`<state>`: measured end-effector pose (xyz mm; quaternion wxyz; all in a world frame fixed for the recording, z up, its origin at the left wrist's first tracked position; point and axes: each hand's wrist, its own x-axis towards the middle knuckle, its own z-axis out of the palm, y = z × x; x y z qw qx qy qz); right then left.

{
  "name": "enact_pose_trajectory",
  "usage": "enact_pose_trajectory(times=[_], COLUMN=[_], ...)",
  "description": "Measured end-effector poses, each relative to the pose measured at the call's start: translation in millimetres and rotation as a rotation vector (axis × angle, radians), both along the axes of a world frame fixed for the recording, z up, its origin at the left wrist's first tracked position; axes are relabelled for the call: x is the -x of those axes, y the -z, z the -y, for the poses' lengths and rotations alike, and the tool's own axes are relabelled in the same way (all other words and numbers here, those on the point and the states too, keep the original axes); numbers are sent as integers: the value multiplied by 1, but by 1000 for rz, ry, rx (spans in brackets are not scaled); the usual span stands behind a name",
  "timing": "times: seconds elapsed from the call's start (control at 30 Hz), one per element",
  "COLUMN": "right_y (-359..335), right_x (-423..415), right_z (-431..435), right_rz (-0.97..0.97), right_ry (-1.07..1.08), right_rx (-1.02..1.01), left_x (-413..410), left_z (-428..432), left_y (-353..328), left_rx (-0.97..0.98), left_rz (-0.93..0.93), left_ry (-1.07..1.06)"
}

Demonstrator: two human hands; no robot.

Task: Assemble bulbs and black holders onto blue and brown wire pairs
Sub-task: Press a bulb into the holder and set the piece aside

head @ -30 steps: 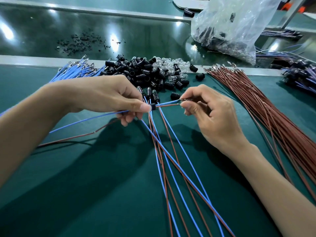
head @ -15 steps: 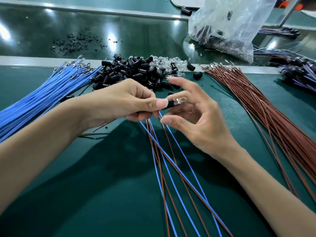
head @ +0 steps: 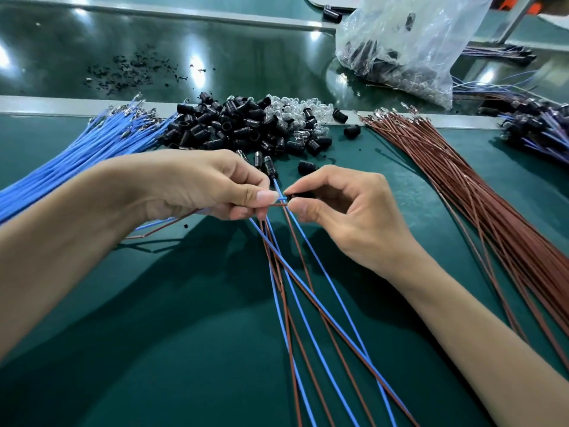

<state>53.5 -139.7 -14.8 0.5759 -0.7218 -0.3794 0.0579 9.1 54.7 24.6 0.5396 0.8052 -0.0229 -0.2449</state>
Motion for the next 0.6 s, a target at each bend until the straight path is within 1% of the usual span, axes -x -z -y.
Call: enact_pose_trajectory(times=[0.07,0.13,0.2,0.3,0.33,0.37,0.4,0.47,0.53,0.6], right_y=[-1,-3,-6,-10,-12,-14,-18,-23,-26,-22], right_x=[0,-1,-3,-8,-10,-13,-16,-23,-29,-30], right_z=[-1,-2,-1,-5,-8,-12,-17,-26,-33,-38], right_rz=[-43,-109,-294,-624,-688,-717,-710,-600,-385,-98], right_ry=[3,49,105,154,169,187,202,202,208,245], right_rx=[-30,-96,-224,-429,-450,-424,-353,-140,99,347], left_x=[-1,-2,-1,3,5,6,5,3,-1,-6], left_z=[1,3,4,7,11,14,18,22,19,12], left_y=[0,0,-3,-8,-9,-10,-10,-11,-13,-14], left_rx=[25,48,65,87,90,87,78,38,-42,-121], left_rz=[6,44,87,142,147,150,149,122,97,149], left_ry=[-32,-73,-87,12,53,93,132,209,249,194])
